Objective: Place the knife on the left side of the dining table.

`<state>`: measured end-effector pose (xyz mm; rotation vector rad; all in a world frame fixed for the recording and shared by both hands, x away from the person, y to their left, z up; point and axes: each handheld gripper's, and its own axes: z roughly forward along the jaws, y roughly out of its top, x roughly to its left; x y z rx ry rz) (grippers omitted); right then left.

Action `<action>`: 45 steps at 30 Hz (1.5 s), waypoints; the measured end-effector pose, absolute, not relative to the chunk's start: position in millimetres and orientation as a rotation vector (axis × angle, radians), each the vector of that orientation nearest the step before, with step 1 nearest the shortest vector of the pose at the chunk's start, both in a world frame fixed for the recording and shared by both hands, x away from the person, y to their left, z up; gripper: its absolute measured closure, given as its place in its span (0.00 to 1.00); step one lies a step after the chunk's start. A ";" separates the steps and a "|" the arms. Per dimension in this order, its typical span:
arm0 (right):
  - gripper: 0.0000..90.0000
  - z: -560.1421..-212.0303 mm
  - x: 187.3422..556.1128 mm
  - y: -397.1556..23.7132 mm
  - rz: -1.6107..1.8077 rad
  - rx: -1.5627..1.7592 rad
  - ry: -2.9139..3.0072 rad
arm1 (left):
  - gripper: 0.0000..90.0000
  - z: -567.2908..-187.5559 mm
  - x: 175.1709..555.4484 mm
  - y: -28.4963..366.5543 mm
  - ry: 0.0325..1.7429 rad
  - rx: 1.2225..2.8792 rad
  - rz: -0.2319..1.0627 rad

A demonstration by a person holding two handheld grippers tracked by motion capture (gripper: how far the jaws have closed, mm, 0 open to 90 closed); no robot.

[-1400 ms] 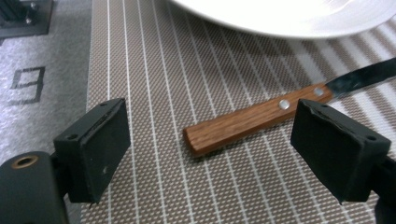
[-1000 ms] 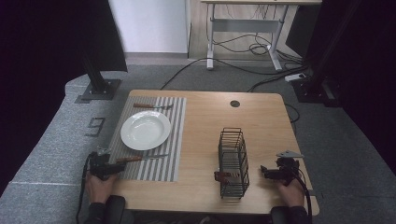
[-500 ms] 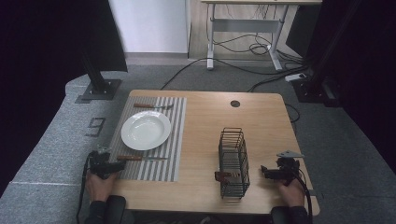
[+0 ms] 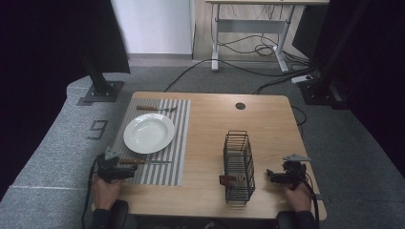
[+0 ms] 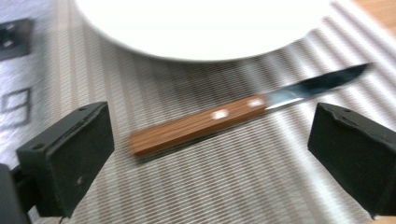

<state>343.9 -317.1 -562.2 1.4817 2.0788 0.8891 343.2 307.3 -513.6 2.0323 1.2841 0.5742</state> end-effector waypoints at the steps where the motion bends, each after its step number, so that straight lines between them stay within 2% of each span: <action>1: 0.00 -562.2 343.7 -317.0 0.888 1.484 2.077 | 0.00 -511.3 343.6 297.7 1.252 2.051 0.554; 8: 0.00 -562.2 343.6 -316.9 0.888 1.485 2.075 | 0.00 -506.4 344.1 272.4 1.158 2.117 0.516; 25: 0.00 -562.2 343.6 -316.9 0.888 1.485 2.075 | 0.00 -538.9 342.9 233.9 1.026 2.211 0.402; 34: 0.00 -562.2 343.6 -316.8 0.888 1.485 2.075 | 0.00 -546.7 342.8 226.7 1.007 2.266 0.375; 45: 0.00 -562.2 343.6 -316.8 0.888 1.485 2.075 | 0.00 -548.3 341.5 227.8 1.006 2.247 0.377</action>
